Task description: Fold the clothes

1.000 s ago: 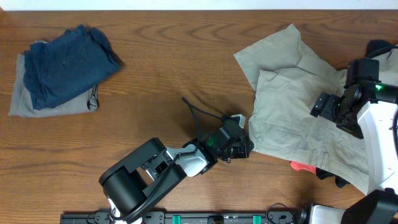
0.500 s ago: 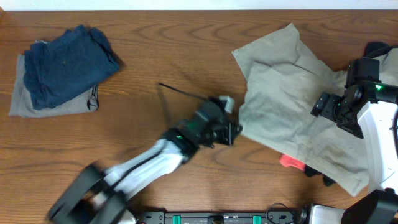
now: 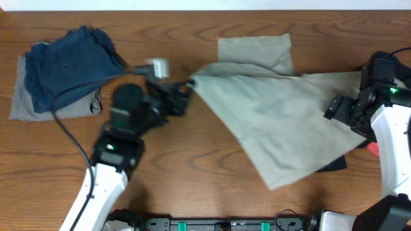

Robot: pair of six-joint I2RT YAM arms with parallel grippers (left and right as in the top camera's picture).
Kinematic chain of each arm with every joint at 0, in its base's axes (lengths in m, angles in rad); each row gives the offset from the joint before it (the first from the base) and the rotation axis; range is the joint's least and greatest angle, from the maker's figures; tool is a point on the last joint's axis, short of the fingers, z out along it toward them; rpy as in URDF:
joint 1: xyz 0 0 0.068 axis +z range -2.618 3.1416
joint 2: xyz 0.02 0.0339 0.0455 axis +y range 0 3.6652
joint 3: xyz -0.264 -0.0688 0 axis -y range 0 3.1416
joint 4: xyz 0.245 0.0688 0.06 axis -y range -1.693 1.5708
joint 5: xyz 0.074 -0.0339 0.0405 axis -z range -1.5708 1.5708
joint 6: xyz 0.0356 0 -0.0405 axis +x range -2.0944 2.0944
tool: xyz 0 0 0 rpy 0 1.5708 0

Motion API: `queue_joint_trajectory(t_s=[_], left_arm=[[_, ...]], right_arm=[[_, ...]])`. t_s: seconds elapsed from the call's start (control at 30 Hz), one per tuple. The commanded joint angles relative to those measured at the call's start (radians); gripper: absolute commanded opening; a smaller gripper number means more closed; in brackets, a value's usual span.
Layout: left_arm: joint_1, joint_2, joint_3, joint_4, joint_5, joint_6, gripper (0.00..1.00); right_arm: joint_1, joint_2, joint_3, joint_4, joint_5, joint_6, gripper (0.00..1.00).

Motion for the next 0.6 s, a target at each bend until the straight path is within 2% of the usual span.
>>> queue_joint_trajectory(t_s=[0.0, 0.13, 0.3, 0.37, 0.43, 0.47, 0.5, 0.57], left_arm=[[0.161, 0.039, 0.008, 0.012, -0.031, 0.072, 0.06], [0.331, 0.124, 0.008, 0.077, -0.018, 0.071, 0.06], [0.426, 0.220, 0.008, 0.168, -0.019, 0.071, 0.06], [0.449, 0.249, 0.008, 0.155, -0.009, 0.038, 0.09], [0.455, 0.268, 0.008, 0.099, 0.079, 0.007, 0.53], [0.451, 0.274, 0.008, 0.060, 0.127, 0.008, 0.80], [0.445, 0.280, 0.008, 0.000, 0.161, 0.008, 0.98], [0.433, 0.286, 0.007, -0.143, 0.169, 0.009, 0.98]], right_arm=[[-0.011, 0.005, 0.002, 0.002, 0.030, -0.005, 0.99], [-0.011, 0.005, 0.002, 0.006, 0.040, -0.004, 0.99], [-0.010, 0.005, 0.002, 0.017, 0.040, -0.005, 0.99], [-0.010, 0.005, 0.002, 0.017, 0.040, -0.005, 0.99], [-0.010, 0.005, 0.002, 0.018, 0.040, -0.005, 0.99], [-0.010, 0.005, 0.002, 0.020, 0.040, -0.005, 0.99], [-0.010, 0.005, 0.002, 0.025, 0.040, -0.006, 0.99], [-0.010, 0.005, 0.002, 0.040, 0.027, -0.034, 0.99]])
